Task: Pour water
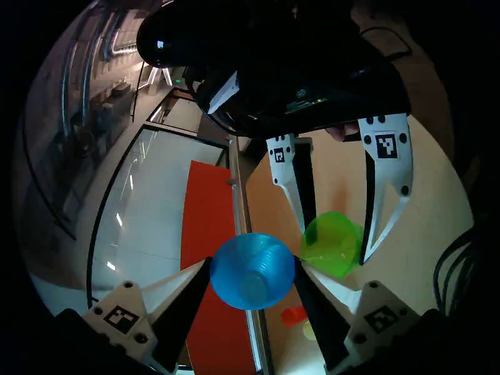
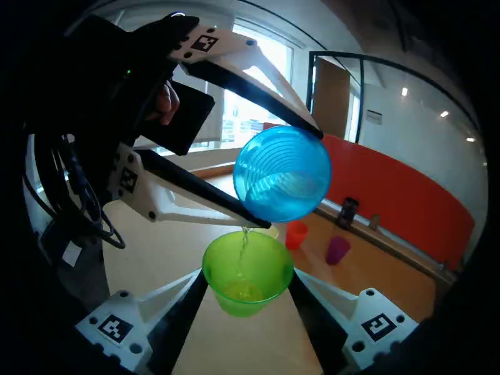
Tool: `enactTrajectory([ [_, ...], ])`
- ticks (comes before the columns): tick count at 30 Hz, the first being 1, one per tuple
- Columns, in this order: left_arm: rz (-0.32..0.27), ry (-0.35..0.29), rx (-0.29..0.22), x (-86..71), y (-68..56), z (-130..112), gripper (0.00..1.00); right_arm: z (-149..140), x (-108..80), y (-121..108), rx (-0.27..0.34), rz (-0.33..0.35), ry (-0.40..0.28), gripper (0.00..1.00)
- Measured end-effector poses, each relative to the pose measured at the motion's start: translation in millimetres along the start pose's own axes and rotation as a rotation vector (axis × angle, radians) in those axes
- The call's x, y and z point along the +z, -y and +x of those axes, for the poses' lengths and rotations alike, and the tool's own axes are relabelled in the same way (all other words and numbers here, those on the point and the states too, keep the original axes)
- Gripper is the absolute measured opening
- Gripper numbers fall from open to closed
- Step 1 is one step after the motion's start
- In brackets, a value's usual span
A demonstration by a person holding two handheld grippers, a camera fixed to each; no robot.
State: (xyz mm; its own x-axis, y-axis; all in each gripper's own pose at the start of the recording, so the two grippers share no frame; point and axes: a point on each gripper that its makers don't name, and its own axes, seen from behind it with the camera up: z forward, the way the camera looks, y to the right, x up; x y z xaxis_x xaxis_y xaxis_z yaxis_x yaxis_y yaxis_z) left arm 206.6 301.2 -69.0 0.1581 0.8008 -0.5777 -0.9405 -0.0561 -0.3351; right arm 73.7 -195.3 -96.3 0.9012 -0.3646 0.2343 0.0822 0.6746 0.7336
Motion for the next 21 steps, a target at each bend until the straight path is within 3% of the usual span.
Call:
enactTrajectory([
  [21, 0.016, 0.002, 0.037, -6.1, 4.8, 4.6, 0.90, 1.6, -3.0, 2.3, -0.007, -0.001, -0.010, 0.92],
])
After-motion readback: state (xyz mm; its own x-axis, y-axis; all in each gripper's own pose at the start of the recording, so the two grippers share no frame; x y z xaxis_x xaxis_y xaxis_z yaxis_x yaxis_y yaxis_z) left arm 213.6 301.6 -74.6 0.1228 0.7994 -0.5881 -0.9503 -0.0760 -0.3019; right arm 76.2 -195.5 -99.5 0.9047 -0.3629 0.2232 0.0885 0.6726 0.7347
